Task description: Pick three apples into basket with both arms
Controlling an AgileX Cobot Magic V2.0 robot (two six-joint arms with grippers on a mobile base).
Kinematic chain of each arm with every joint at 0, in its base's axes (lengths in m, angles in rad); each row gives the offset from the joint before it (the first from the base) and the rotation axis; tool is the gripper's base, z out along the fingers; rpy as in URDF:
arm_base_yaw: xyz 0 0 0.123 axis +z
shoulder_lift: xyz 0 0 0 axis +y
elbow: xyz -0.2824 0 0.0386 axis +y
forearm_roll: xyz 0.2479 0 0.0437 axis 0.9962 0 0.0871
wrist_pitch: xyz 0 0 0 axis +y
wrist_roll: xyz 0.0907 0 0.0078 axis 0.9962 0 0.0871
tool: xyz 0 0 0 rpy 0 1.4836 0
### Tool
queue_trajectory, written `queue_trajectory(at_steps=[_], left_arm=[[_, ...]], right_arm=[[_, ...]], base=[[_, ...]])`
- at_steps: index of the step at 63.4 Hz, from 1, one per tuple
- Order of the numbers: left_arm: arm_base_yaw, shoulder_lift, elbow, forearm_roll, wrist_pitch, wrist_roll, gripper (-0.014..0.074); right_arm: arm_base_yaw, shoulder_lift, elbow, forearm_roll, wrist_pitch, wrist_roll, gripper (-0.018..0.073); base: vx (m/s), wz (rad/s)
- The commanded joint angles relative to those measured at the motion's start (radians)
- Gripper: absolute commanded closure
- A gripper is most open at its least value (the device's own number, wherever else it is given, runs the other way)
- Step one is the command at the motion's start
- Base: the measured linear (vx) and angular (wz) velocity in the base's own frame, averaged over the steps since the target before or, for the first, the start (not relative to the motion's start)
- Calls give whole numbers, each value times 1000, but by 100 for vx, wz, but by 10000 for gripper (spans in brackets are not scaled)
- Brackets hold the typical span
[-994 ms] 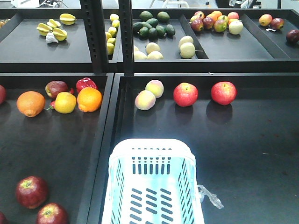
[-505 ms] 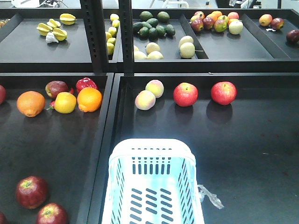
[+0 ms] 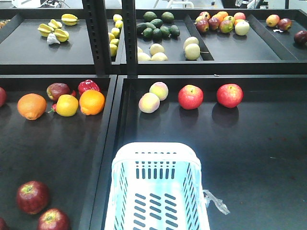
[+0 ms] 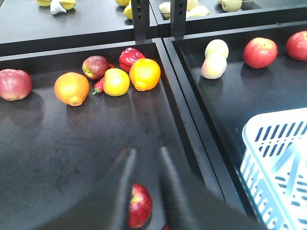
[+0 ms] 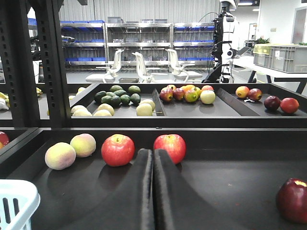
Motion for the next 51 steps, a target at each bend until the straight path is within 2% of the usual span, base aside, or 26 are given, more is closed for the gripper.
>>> queue_trajectory(at_steps=[1,10,14,18,22,27,28,30,32,37,42,51], left_arm=[[-2,12,-33,-21,-47,32,205],[-2,12,-33,-45,-38,34,-27],[-2,17,-33,-73,-41,39,-80],[-3,35,-33,-125,-40,98,-115],[-3,58,-33,-215,-37,212,-120],[-12,92,-33,-379,-17,446,-115],[-16,102,-33,-408,-12,466,-113],[-27,121,-33,-476,1,585,-110],[-39,136,-33,-529,8,645,-106],[-60,179,-33,-642,19,869,-103],[-81,224,-34,-709,8,971,-101],[-126,315,-34,-725,-22,1031,-99]], right_arm=[[-6,-10,13,-1,-75,1,568],[-6,-10,13,-1,-75,1,568],[-6,-10,13,-1,-75,1,568],[-6,-10,13,-1,-75,1,568],[-6,-10,13,-1,-75,1,568],[-6,-10,13,-1,-75,1,568],[-6,-10,13,-1,-75,1,568],[-6,-10,13,-1,-75,1,568],[-6,-10,13,-1,-75,1,568],[-6,-10,13,-1,-75,1,568],[-6,-10,13,-1,-75,1,568],[-6,-10,13,-1,-75,1,568]], base=[[0,0],[0,0],[0,0],[0,0],[0,0],[0,0],[0,0],[0,0],[0,0],[0,0],[0,0],[0,0]])
